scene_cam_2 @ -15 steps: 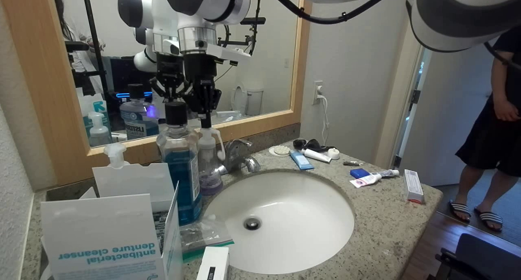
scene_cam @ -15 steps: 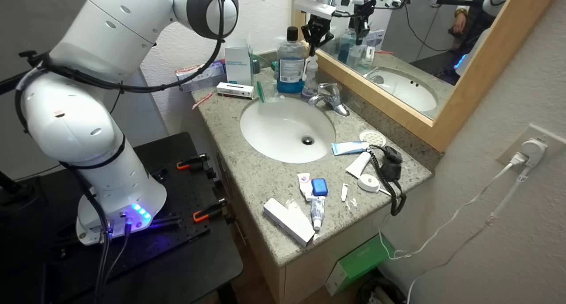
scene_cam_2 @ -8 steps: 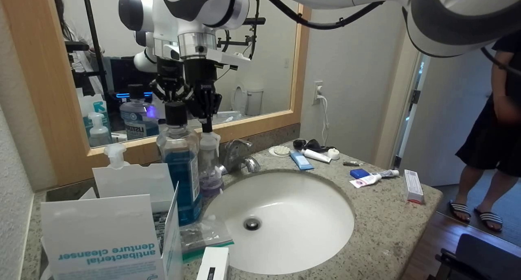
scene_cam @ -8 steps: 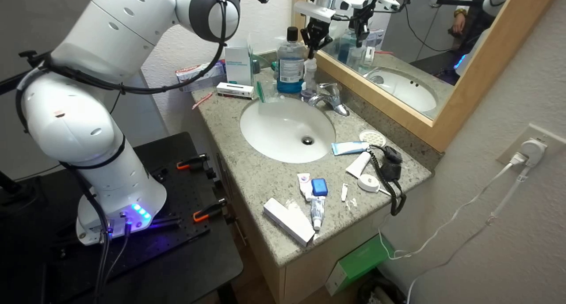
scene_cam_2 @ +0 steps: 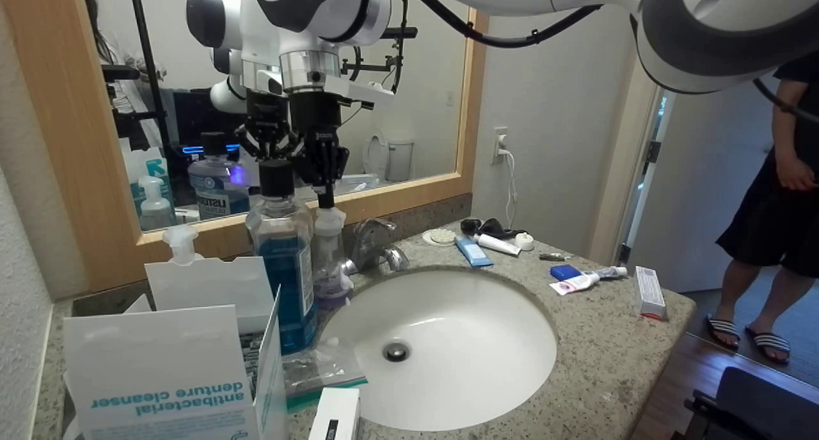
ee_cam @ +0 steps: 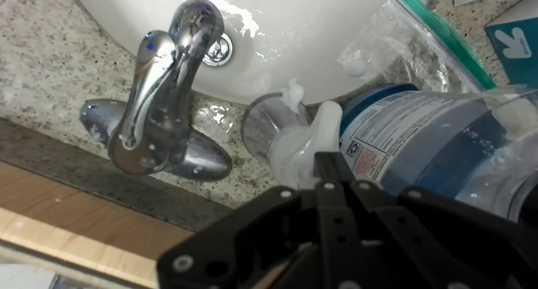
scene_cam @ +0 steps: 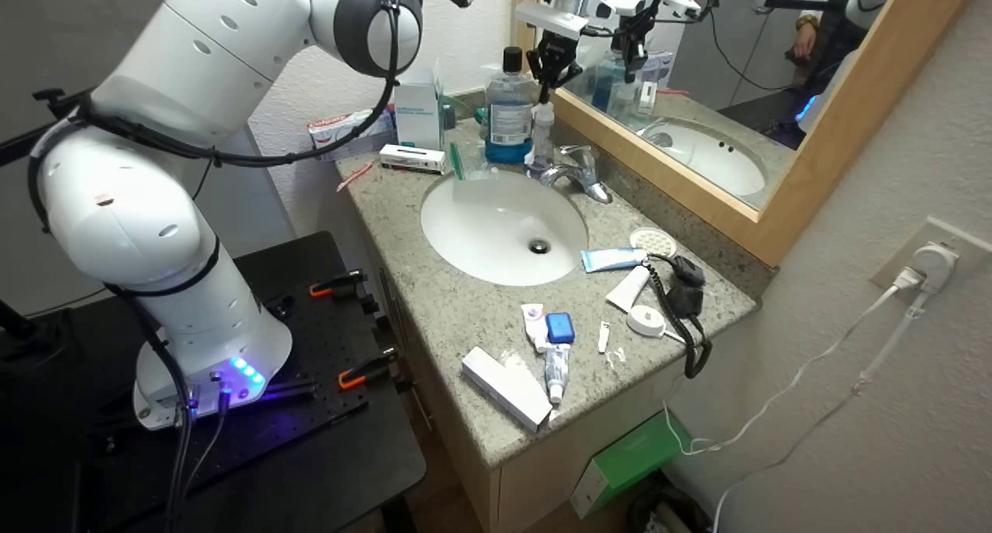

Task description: Press on the soap dispenser

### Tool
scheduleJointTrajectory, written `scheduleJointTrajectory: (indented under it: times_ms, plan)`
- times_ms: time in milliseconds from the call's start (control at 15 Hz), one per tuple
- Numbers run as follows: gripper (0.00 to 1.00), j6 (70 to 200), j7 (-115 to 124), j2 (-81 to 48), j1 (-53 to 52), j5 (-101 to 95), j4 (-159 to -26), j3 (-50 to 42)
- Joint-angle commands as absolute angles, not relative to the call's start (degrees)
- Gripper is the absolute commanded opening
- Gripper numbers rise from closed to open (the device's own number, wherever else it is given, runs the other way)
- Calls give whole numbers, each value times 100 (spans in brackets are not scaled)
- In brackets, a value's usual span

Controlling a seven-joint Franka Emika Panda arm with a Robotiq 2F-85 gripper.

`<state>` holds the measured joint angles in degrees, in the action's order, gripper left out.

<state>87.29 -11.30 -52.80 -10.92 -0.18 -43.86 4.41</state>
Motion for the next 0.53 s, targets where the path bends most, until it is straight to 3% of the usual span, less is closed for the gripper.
scheduleJointTrajectory:
  times_ms: [0,467]
  plan:
    - [0,8977,-1306,-6006,-961,60,-4047,463]
    - [0,8903,-1240,-5698,-1014,-40,-4157,406]
